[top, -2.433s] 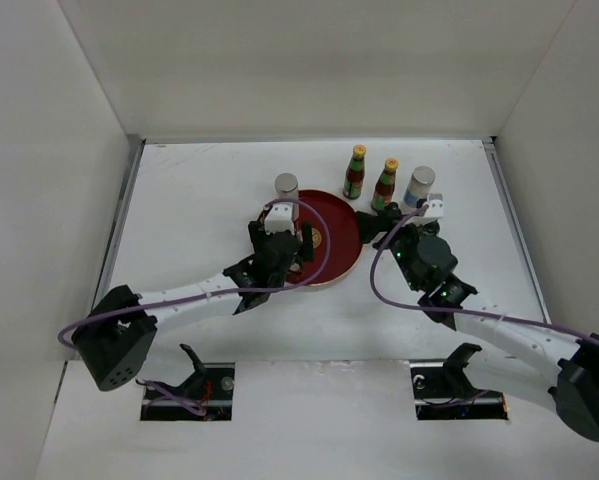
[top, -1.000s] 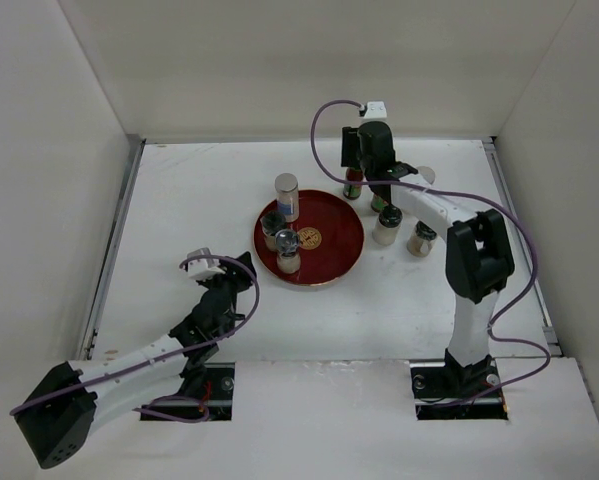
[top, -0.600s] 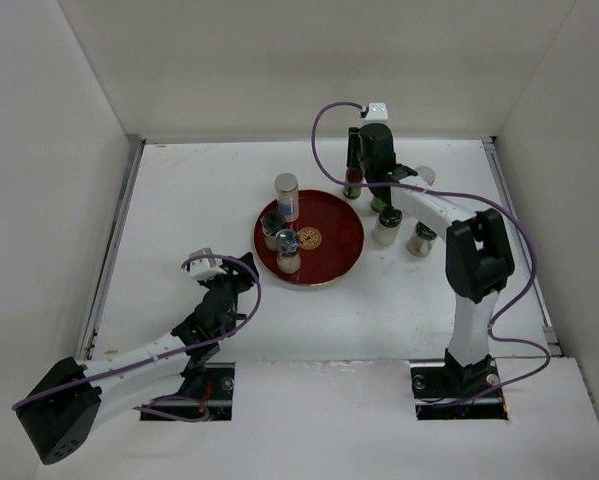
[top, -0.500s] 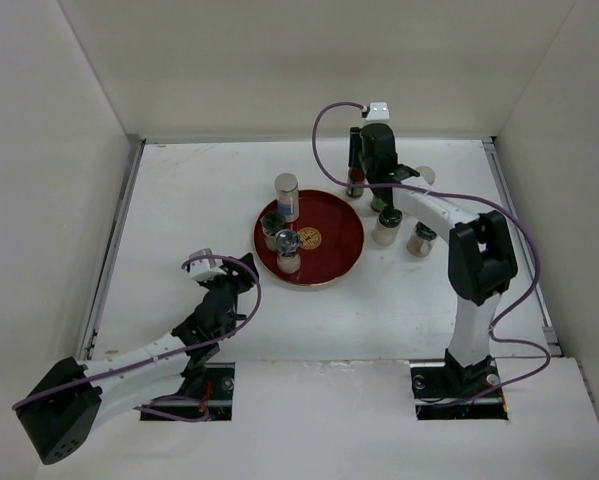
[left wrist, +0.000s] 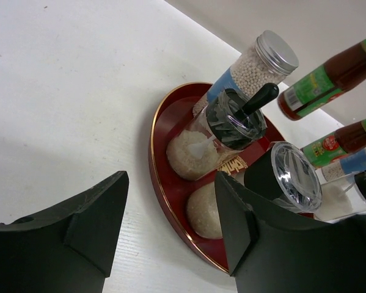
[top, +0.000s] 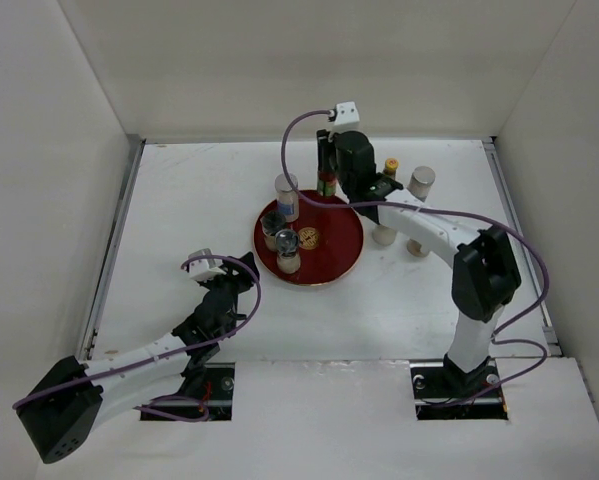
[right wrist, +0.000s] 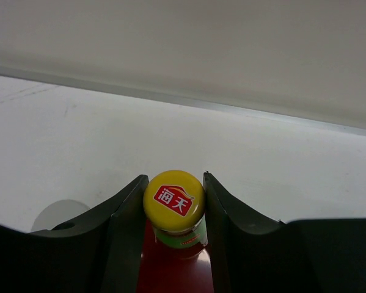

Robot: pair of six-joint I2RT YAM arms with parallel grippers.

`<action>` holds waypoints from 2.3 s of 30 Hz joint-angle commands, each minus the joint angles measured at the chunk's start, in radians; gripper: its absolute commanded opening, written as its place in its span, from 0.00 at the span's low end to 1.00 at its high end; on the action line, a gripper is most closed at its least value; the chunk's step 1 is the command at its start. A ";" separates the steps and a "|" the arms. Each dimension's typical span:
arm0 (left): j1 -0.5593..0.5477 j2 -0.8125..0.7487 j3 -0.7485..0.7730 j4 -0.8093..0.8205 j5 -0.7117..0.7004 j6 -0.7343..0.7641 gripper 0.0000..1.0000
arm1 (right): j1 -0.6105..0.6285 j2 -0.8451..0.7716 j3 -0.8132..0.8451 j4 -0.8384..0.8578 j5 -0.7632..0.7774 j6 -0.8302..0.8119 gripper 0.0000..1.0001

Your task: Organize the condiment bottles

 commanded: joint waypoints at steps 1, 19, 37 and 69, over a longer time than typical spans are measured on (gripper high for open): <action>0.007 0.003 -0.012 0.052 -0.007 -0.015 0.57 | 0.024 0.026 0.048 0.158 -0.015 0.016 0.34; 0.010 0.009 -0.017 0.068 0.002 -0.018 0.57 | 0.073 0.072 -0.069 0.206 -0.035 0.101 0.58; 0.010 0.037 -0.011 0.075 0.002 -0.023 0.58 | -0.194 -0.267 -0.322 0.154 -0.040 0.221 0.82; 0.023 0.051 -0.009 0.085 0.029 -0.035 0.59 | -0.252 -0.170 -0.166 0.146 0.041 0.119 0.32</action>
